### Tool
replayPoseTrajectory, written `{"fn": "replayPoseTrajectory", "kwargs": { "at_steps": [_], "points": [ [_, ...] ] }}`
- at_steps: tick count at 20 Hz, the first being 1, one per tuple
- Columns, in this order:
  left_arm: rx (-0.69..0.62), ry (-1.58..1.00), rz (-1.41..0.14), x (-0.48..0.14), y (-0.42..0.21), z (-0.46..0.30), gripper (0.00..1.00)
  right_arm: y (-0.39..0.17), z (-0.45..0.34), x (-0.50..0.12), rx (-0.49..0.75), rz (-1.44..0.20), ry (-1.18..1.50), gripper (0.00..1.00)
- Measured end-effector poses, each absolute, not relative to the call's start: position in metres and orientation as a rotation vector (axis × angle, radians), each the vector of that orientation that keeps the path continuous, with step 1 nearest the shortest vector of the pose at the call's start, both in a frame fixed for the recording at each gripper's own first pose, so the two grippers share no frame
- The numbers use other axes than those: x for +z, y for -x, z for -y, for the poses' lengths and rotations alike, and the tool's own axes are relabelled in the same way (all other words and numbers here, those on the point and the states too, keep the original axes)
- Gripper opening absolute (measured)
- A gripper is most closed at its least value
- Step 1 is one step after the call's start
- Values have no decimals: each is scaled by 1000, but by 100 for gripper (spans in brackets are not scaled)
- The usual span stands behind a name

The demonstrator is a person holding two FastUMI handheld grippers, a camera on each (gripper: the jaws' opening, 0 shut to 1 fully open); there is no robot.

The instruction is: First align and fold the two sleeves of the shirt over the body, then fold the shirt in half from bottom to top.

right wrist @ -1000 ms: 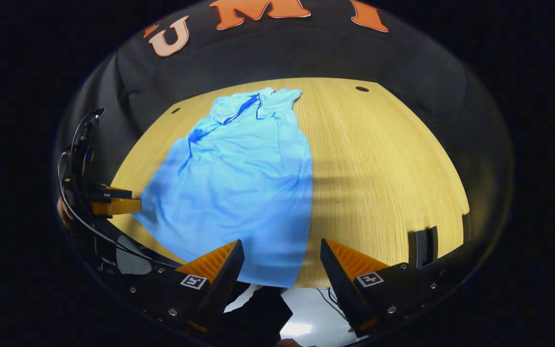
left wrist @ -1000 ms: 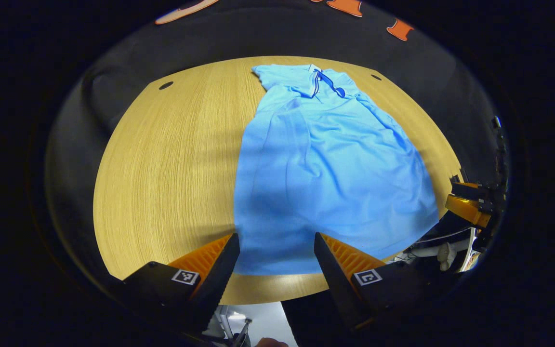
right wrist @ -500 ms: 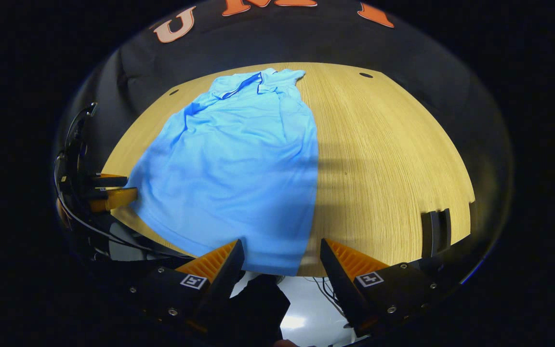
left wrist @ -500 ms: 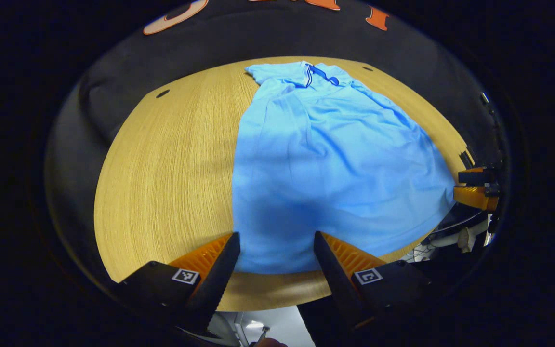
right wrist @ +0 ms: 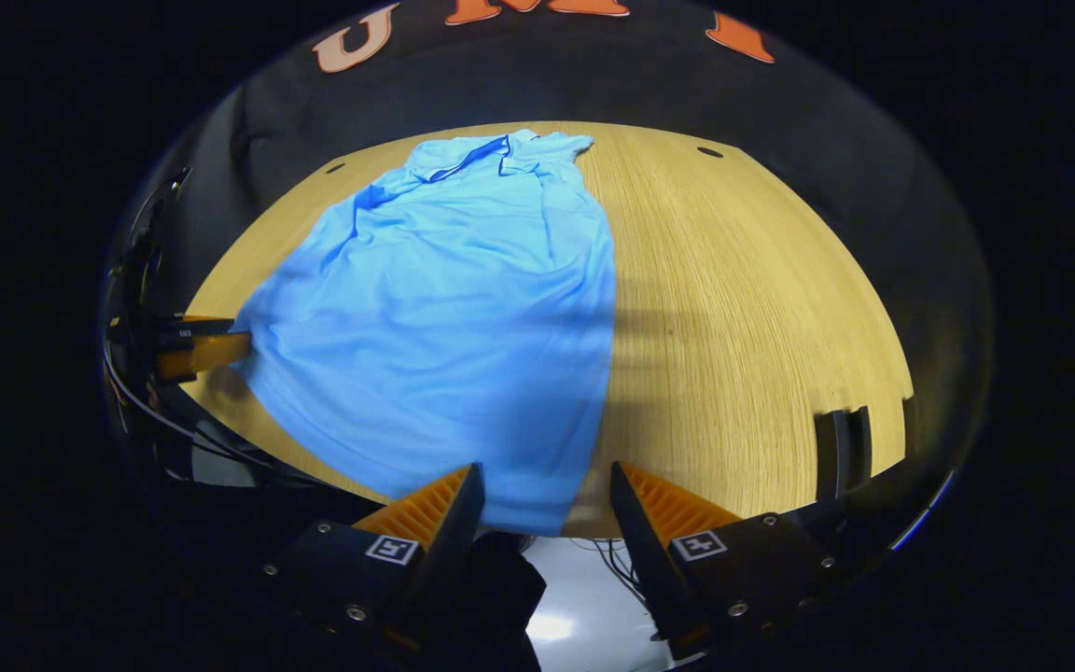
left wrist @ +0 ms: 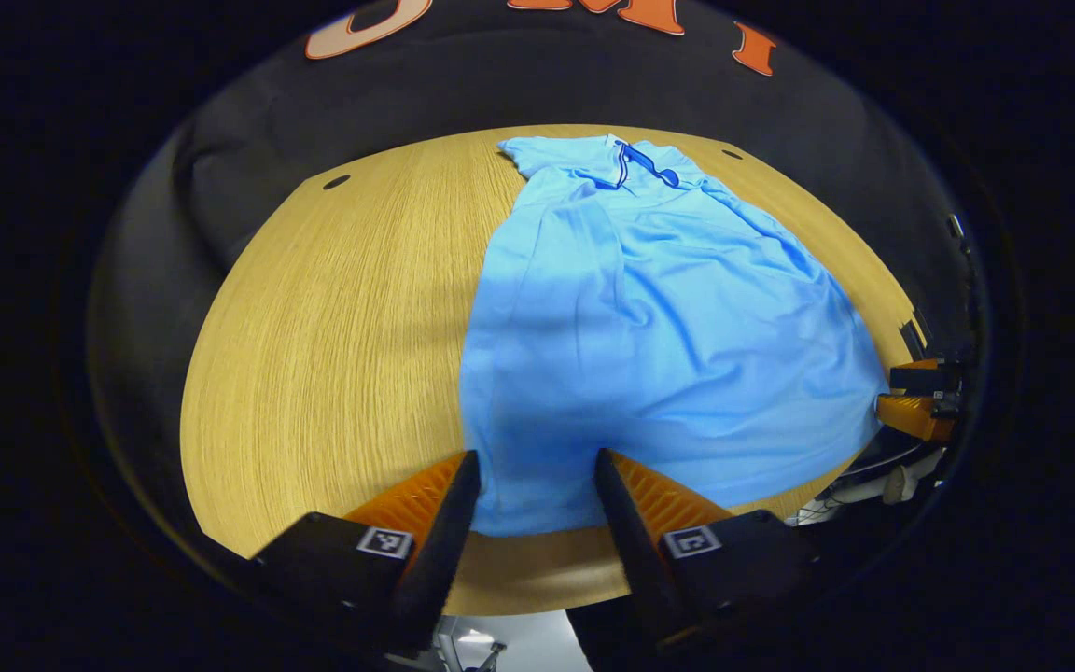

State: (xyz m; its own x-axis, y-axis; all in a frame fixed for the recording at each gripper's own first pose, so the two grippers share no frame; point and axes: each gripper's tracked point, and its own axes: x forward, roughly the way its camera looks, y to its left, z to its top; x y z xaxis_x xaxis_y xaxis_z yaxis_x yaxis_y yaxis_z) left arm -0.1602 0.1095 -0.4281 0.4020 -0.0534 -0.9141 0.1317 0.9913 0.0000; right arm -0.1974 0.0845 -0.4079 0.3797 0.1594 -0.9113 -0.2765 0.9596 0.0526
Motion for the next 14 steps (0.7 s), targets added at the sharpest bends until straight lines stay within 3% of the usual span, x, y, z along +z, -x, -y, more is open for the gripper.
{"fn": "replayPoseTrajectory", "kwargs": {
  "at_steps": [1,2,3,5,6,7,8,10,14],
  "points": [
    [-121,-88,-1155,-428,163,-105,71,197,-88,-409,289,-1152,117,79],
    [-120,-108,-1164,-426,163,-101,52,196,-87,-408,284,-1155,114,69],
    [-128,-119,-1169,-428,163,-94,43,193,-85,-409,267,-1158,105,65],
    [-102,-147,-1188,-428,163,-93,17,185,-80,-409,204,-1152,49,35],
    [-101,-133,-1198,-428,163,-89,17,183,-81,-410,178,-1155,14,20],
    [-94,-104,-1194,-422,164,-85,17,181,-81,-410,168,-1158,-7,15],
    [-79,-81,-1205,-425,163,-83,10,181,-80,-411,157,-1162,-33,8],
    [-84,-59,-1197,-426,165,-77,9,177,-82,-412,143,-1176,-103,1],
    [-91,-42,-1152,-412,156,-63,9,164,-82,-401,118,-1150,-210,1]
  ]
}}
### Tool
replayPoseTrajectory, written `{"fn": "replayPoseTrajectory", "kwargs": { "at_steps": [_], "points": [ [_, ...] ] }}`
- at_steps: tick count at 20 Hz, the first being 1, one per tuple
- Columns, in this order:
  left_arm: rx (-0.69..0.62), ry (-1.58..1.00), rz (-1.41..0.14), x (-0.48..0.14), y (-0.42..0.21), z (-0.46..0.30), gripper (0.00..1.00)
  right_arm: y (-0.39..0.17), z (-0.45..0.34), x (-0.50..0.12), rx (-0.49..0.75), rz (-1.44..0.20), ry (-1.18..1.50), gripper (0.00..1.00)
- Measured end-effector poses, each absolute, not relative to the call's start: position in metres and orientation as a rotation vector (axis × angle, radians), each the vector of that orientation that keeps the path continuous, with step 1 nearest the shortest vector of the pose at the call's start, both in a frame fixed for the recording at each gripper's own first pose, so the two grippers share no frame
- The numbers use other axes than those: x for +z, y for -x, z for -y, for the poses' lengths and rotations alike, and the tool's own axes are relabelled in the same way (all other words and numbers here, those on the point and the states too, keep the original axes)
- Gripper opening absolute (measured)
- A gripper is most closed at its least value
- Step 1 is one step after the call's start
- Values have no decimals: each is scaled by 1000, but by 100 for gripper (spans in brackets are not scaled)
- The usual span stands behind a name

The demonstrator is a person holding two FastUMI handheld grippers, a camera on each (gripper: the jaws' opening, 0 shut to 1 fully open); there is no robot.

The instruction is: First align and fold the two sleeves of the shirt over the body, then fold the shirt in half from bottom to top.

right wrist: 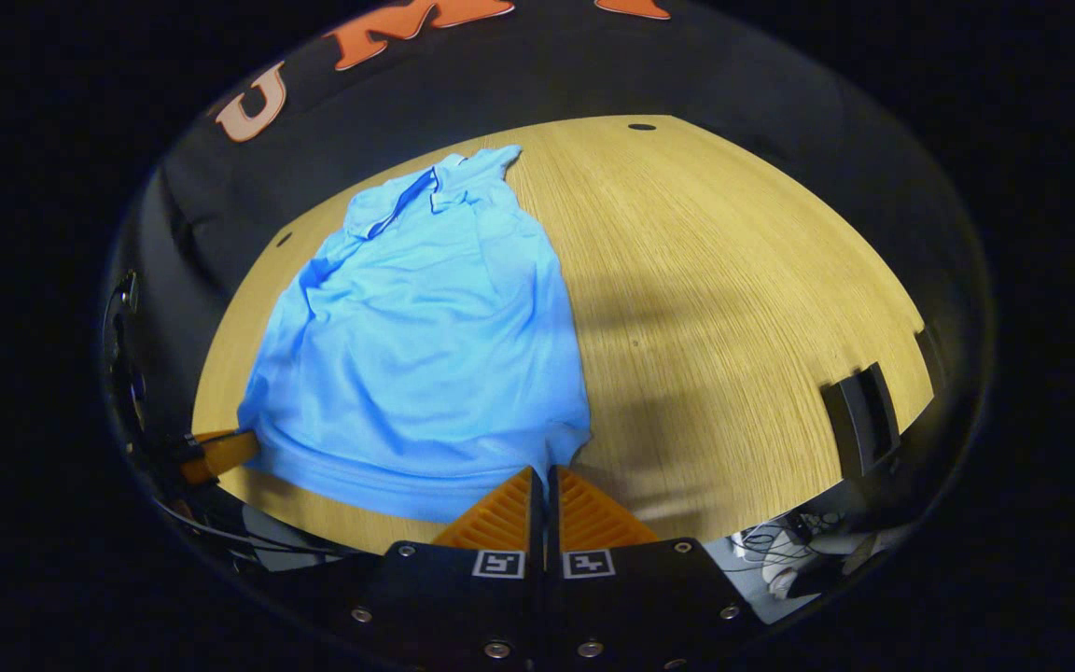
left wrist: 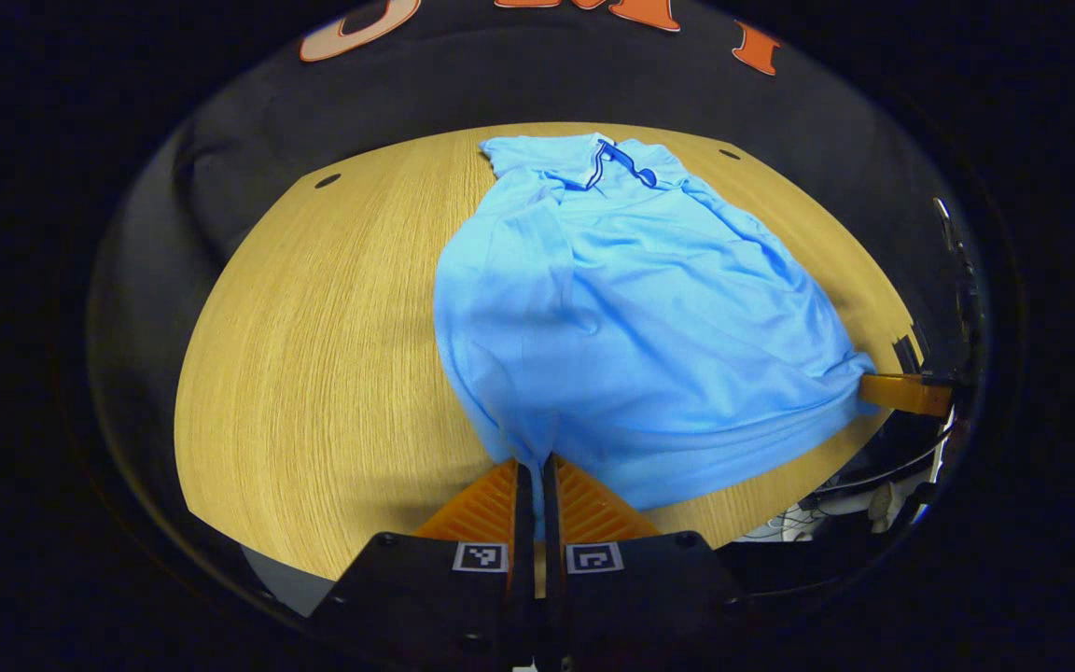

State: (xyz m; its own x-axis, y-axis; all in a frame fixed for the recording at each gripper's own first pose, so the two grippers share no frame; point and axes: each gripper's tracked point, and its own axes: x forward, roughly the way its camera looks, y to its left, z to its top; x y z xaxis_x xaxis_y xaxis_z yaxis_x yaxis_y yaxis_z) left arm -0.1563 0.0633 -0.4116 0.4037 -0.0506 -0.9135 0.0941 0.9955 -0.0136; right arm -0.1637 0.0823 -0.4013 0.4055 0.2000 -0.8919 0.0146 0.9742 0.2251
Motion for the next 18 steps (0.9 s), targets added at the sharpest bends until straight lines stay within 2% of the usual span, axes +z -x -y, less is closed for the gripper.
{"fn": "replayPoseTrajectory", "kwargs": {
  "at_steps": [18],
  "points": [
    [-86,-25,-863,-301,42,-73,9,45,-82,-303,160,-912,-225,1]
  ]
}}
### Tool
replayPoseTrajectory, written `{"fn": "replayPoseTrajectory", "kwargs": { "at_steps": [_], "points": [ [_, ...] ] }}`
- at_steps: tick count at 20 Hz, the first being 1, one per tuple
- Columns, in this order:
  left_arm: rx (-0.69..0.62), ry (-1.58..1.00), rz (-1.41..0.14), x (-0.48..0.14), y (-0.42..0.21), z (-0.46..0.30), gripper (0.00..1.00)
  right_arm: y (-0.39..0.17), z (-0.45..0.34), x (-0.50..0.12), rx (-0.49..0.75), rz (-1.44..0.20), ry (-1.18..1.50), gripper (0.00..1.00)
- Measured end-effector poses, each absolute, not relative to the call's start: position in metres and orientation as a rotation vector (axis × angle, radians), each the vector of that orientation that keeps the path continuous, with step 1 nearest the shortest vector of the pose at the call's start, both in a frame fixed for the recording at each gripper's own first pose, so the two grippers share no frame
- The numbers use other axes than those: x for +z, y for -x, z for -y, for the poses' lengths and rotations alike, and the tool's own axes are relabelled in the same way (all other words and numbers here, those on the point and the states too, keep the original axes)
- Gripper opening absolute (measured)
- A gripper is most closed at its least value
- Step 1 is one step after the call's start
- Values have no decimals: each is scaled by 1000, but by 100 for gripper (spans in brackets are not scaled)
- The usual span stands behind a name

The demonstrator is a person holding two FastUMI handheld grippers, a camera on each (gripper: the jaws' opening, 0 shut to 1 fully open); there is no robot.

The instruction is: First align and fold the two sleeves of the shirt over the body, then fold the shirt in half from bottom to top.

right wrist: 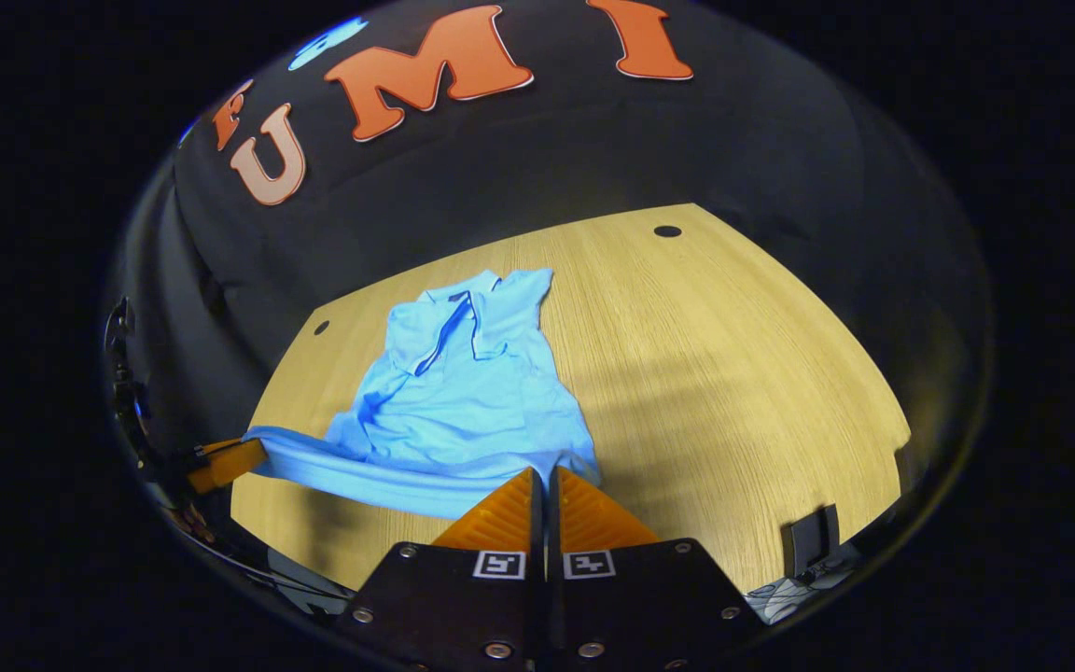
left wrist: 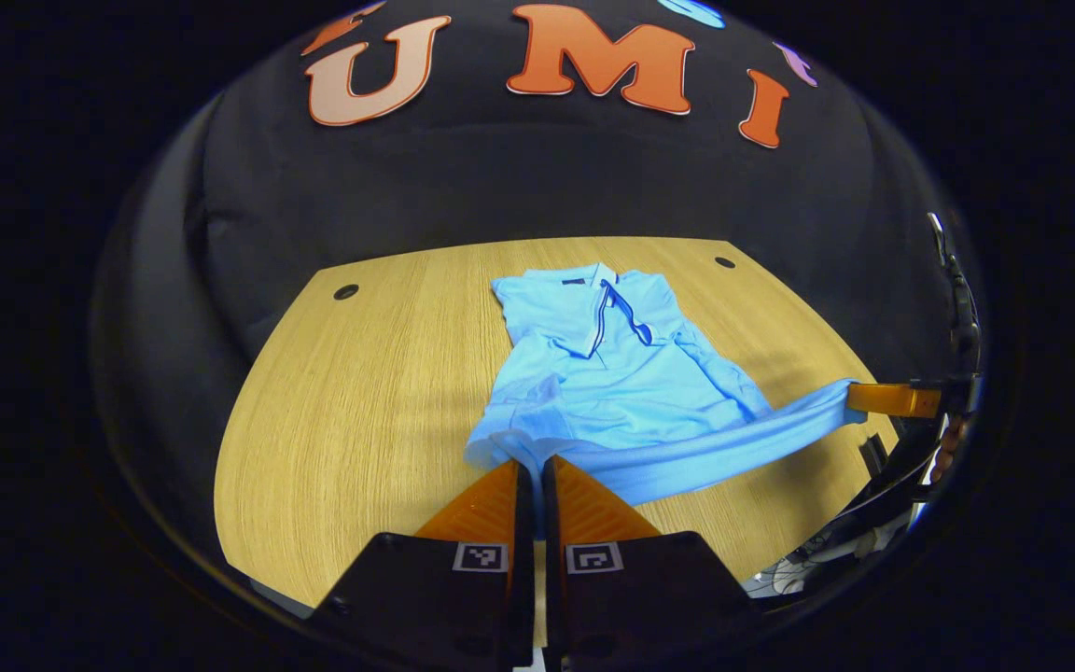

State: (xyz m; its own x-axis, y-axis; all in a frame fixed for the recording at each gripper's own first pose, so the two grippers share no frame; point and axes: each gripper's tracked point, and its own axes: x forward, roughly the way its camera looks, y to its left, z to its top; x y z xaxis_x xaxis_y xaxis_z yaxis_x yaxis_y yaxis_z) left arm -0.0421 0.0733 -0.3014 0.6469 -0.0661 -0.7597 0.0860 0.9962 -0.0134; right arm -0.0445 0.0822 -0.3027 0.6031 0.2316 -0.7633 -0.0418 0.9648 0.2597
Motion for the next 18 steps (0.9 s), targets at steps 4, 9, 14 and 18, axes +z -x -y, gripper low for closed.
{"fn": "replayPoseTrajectory", "kwargs": {
  "at_steps": [4,9,14,18],
  "points": [
    [-95,-29,-829,-287,11,-81,9,10,-91,-286,161,-873,-217,1],
    [-109,-32,-796,-275,-38,-89,9,-34,-103,-271,155,-838,-210,1],
    [-119,-34,-767,-272,-89,-96,10,-87,-108,-266,126,-815,-235,1],
    [-124,-23,-759,-280,-133,-102,9,-127,-116,-268,116,-813,-227,1]
  ]
}}
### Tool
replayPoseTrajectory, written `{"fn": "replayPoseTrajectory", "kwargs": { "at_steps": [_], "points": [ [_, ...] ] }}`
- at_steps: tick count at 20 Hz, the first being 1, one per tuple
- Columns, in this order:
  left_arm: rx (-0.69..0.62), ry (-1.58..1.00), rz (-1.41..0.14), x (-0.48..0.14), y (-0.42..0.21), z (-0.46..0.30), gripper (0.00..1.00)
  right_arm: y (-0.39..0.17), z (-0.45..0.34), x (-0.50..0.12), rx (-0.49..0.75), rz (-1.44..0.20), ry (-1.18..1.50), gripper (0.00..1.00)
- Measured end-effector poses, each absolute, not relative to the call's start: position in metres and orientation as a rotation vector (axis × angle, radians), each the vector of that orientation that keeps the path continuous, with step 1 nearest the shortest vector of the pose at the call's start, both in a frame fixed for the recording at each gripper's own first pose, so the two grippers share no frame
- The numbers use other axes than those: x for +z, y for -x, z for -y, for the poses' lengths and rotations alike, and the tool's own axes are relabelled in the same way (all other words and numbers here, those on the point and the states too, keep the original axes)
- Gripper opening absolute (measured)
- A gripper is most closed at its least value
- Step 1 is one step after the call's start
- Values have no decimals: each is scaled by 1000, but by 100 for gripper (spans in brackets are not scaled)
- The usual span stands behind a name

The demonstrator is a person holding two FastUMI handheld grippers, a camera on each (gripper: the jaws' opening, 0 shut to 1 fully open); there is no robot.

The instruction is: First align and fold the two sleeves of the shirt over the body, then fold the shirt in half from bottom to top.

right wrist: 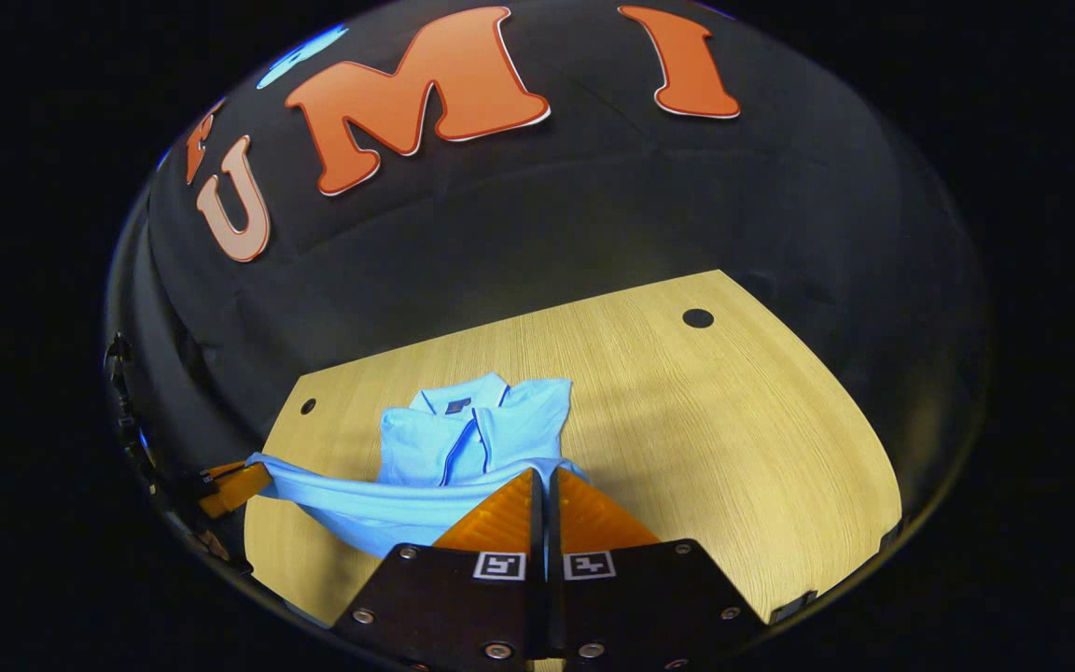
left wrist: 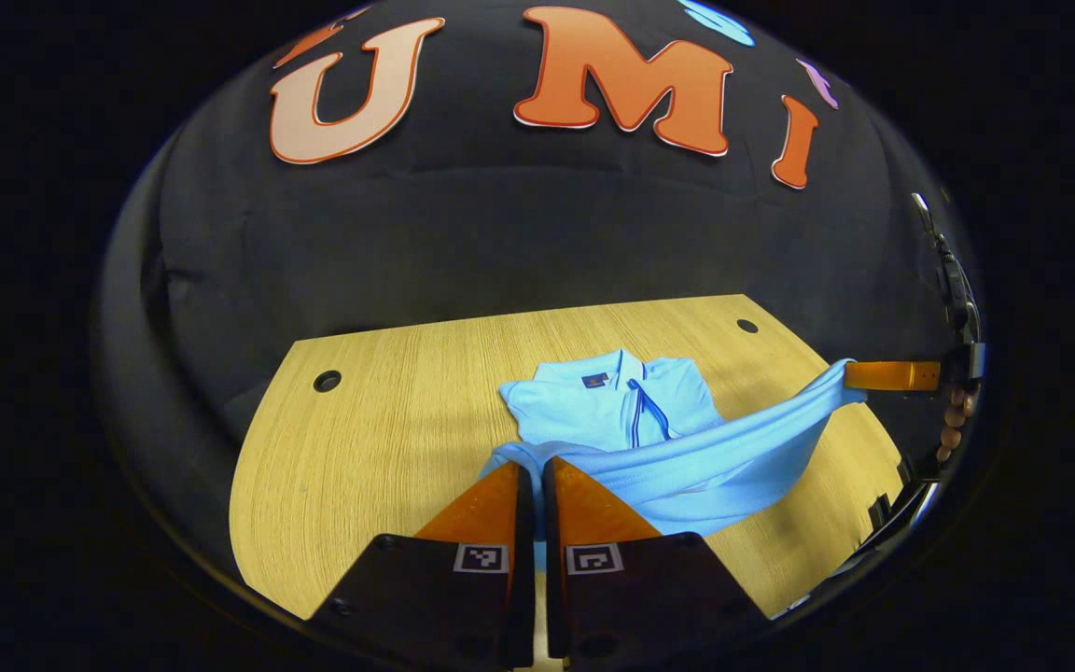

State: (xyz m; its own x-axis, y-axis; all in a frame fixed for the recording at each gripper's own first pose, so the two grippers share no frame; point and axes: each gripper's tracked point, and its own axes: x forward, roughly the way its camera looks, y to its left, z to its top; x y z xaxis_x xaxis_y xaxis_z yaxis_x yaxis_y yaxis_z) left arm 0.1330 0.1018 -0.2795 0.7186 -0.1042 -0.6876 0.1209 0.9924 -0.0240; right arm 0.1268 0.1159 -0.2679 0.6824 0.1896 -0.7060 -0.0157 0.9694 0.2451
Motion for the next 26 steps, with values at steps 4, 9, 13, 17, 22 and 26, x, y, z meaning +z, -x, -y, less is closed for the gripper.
{"fn": "replayPoseTrajectory", "kwargs": {
  "at_steps": [4,9,13,17,22,26],
  "points": [
    [-132,-18,-773,-297,-176,-108,9,-170,-127,-280,108,-822,-207,1],
    [-134,-4,-776,-320,-231,-118,9,-220,-134,-301,90,-830,-175,1],
    [-133,1,-786,-342,-269,-123,8,-254,-141,-320,75,-843,-175,1],
    [-125,-28,-813,-367,-291,-129,9,-282,-151,-336,78,-840,-186,1],
    [-126,-53,-836,-374,-295,-127,34,-289,-152,-342,40,-838,-172,41],
    [-96,-18,-787,-341,-282,-127,89,-275,-152,-304,68,-759,-109,81]
  ]
}}
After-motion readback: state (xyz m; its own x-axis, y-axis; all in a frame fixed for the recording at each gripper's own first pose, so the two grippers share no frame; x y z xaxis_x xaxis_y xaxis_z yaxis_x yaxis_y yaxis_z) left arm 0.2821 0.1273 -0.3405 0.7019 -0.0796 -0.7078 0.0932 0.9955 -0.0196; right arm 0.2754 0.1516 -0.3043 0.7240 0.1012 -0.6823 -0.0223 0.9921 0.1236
